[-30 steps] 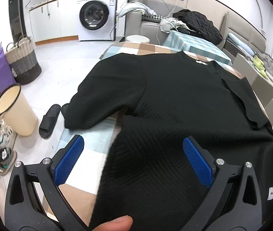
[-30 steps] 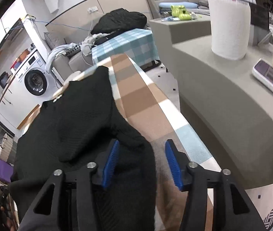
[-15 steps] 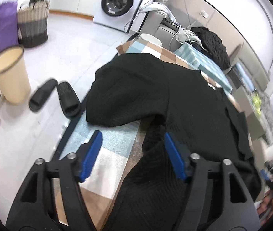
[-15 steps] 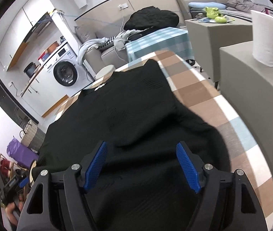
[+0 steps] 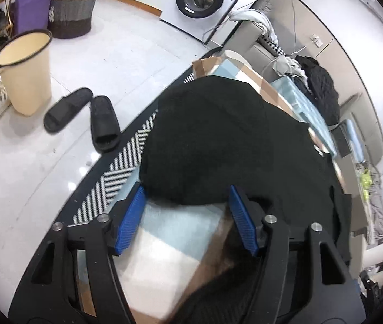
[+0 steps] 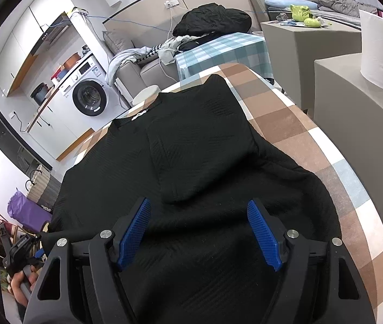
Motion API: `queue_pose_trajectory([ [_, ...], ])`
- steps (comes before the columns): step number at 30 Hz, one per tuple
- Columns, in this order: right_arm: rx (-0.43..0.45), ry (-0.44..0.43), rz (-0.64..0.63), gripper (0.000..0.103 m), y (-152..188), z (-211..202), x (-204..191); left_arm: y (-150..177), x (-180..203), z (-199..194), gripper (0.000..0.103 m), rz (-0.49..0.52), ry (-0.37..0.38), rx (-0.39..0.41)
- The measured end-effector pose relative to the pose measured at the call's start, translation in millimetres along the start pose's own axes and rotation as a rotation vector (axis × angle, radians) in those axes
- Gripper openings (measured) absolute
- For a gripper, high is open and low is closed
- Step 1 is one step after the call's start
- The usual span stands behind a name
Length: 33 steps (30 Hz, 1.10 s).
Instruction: Fold small clothes
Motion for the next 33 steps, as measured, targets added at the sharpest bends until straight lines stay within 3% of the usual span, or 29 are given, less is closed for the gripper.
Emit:
queue_pose_trajectory([
  [1,-0.003,0.002,0.001,0.076,1,1,0,-2,2,3,0.046,0.006,-0.014,0.008],
  [3,-0.005,0.006,0.003,0.076,2,1,1,-9,1,10,0.022,0.007,-0.042,0.023],
  [5,-0.006,0.008,0.008,0.076,3,1,2,-16,-1,16,0.008,-0.005,-0.046,0.029],
  [9,-0.003,0.014,0.014,0.076,2,0,3,-30,4,13,0.005,0.006,-0.043,0.089],
  [14,0.003,0.014,0.020,0.076,2,-3,4,-48,49,-15,0.004,0.136,-0.031,0.200],
  [19,-0.002,0.005,0.030,0.076,5,-3,6,-44,157,-41,0.004,0.339,0.107,0.250],
  [21,-0.003,0.004,0.032,0.076,6,-3,7,-16,208,-38,0.004,0.473,0.217,0.178],
  [23,-0.006,0.003,0.034,0.076,6,-2,7,29,247,-28,0.005,0.590,0.329,0.041],
  [24,-0.006,0.005,0.037,0.076,6,-1,8,51,257,-19,0.006,0.623,0.347,-0.041],
  [25,-0.008,0.007,0.040,0.076,5,-1,9,64,260,-13,0.009,0.633,0.341,-0.080],
  [27,-0.012,0.006,0.042,0.076,5,0,9,83,253,0,0.035,0.631,0.320,-0.150],
  [28,-0.012,0.007,0.040,0.076,6,0,9,86,248,4,0.041,0.622,0.309,-0.162],
  [29,-0.011,0.006,0.036,0.076,6,-1,8,87,240,6,0.045,0.605,0.303,-0.157],
  [33,-0.019,0.000,0.033,0.076,9,2,8,78,214,17,0.045,0.533,0.239,-0.150],
])
Point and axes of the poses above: each gripper's, at about its wrist camera, not at the fingertips, and z roughly the way its jaws point, x to its right, y to its underside, the point moved 8 cm from there along z, roughly the way its jaws point, and after that the axes turned 9 degrees about -z, right-handed, at the moved point
